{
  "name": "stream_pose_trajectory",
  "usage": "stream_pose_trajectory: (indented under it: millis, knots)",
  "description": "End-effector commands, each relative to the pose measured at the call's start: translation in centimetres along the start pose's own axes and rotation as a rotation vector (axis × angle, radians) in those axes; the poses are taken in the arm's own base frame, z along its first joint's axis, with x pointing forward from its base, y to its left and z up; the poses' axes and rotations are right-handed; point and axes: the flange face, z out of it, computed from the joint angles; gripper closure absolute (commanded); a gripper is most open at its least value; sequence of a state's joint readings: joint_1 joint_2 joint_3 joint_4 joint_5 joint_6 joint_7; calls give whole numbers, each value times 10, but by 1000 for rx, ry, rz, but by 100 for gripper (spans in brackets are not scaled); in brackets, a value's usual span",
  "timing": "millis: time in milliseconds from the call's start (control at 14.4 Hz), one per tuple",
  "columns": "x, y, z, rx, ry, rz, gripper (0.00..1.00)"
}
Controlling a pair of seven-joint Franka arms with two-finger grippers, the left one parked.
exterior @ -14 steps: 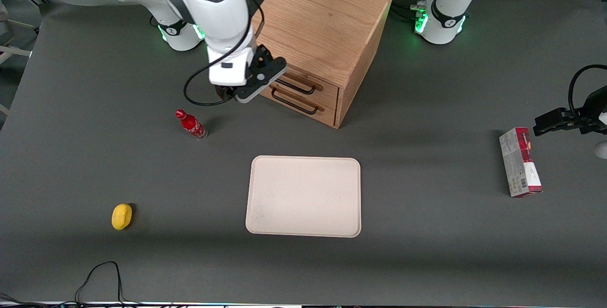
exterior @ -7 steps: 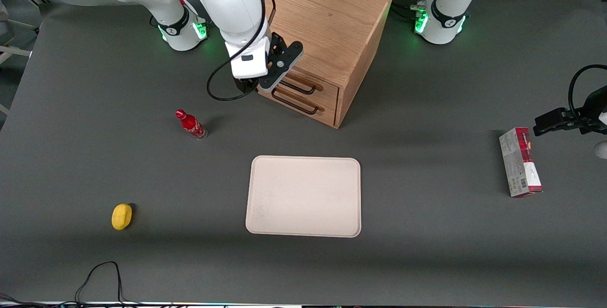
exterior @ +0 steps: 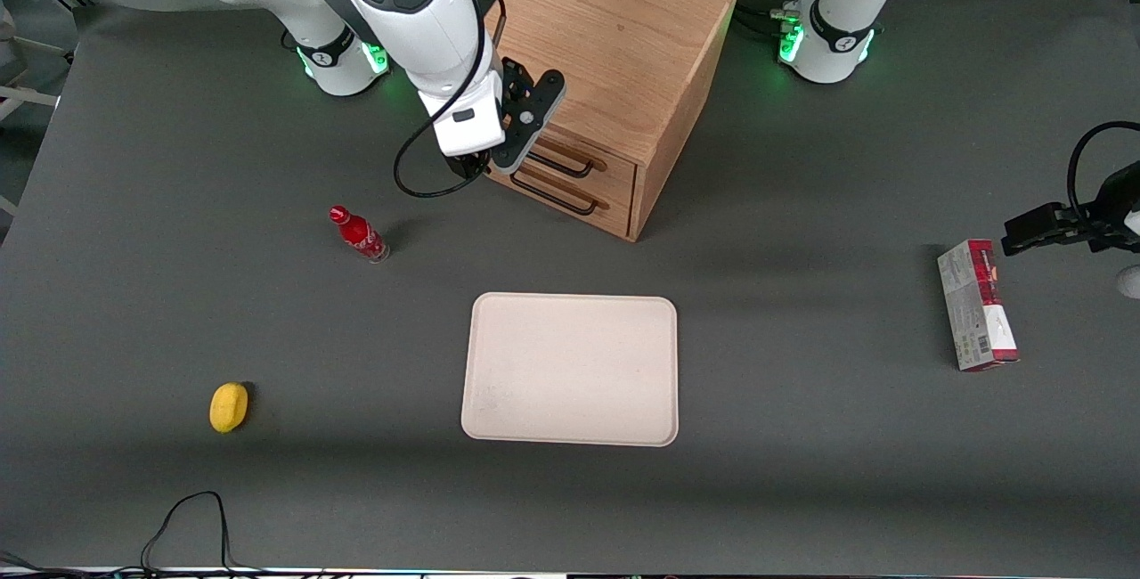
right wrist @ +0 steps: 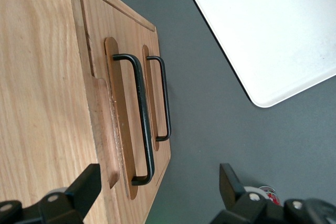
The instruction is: Open upper drawer
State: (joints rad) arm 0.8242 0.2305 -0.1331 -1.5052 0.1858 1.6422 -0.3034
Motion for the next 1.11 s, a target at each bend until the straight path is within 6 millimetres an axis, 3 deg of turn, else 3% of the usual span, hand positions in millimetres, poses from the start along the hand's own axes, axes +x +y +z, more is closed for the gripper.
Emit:
stream_pose_trajectory:
  millis: [0, 1044]
  knots:
    - [7, -2, 11, 29, -10, -25, 0]
    - [8, 1, 96, 1, -2, -19, 0]
